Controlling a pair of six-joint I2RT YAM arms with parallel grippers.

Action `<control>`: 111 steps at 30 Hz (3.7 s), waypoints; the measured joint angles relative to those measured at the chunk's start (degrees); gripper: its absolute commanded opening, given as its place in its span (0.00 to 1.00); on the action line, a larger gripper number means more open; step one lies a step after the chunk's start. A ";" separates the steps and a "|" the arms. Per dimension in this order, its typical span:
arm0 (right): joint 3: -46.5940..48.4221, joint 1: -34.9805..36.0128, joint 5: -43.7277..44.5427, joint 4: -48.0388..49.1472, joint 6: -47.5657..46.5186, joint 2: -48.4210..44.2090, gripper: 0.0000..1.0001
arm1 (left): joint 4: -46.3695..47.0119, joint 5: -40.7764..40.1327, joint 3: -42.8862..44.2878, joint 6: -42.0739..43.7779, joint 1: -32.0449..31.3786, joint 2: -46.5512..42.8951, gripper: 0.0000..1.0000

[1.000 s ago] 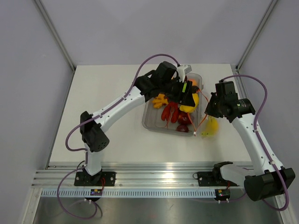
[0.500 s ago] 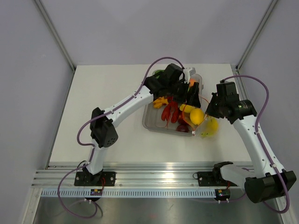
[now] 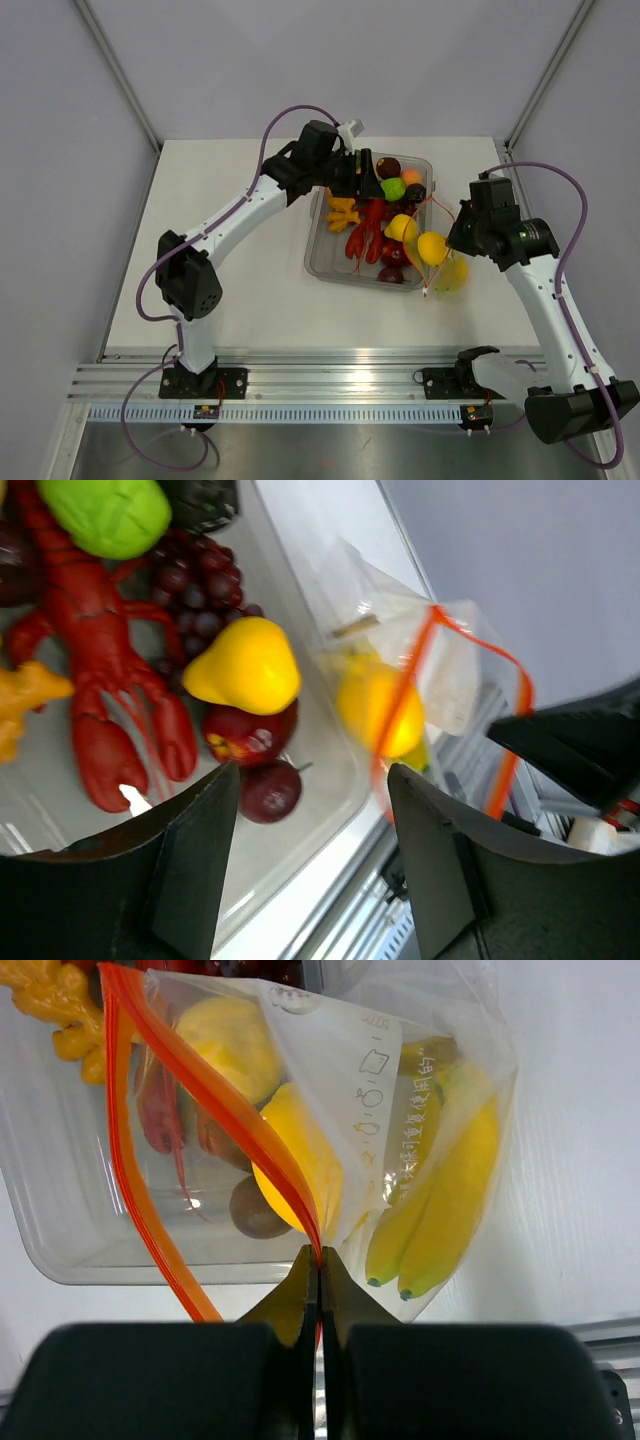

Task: Place the food in the zip-top bag and seal the zipper
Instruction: Pick up the fake fruit from the bin, then place the fake fruit in the zipper food storage bag.

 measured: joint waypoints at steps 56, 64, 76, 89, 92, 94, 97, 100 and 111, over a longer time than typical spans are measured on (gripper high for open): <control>2.56 0.00 4.02 -3.41 0.00 -2.80 0.00 | -9.62 -16.09 24.76 8.57 -9.55 29.03 0.32; 2.54 0.00 4.02 -3.41 0.02 -2.80 0.00 | -11.02 -17.77 19.87 10.10 -9.53 23.91 0.00; 1.46 0.00 2.16 -2.38 0.39 -2.82 0.00 | -12.17 -15.69 13.53 10.62 -6.75 1.70 0.00; 0.76 0.00 -0.42 -1.46 1.95 -4.22 0.00 | -6.86 -1.27 15.08 3.32 -15.04 0.42 0.00; 0.17 -0.42 0.00 -2.58 2.21 -5.81 0.00 | -7.04 -0.35 16.41 3.41 -15.87 2.75 0.00; 0.15 0.00 -0.48 -2.47 2.43 -6.60 0.00 | -6.56 0.59 16.31 3.50 -15.91 3.87 0.00; 0.15 -0.02 -0.44 -2.60 2.60 -7.10 0.00 | -5.90 1.53 15.04 3.85 -15.91 4.63 0.00; 0.15 -0.02 -0.39 -2.89 2.62 -7.15 0.00 | -5.07 1.95 14.23 4.31 -15.85 5.01 0.17; 0.17 0.00 -0.26 -3.08 2.60 -7.39 0.00 | -7.08 2.47 16.81 5.31 -16.06 8.48 0.84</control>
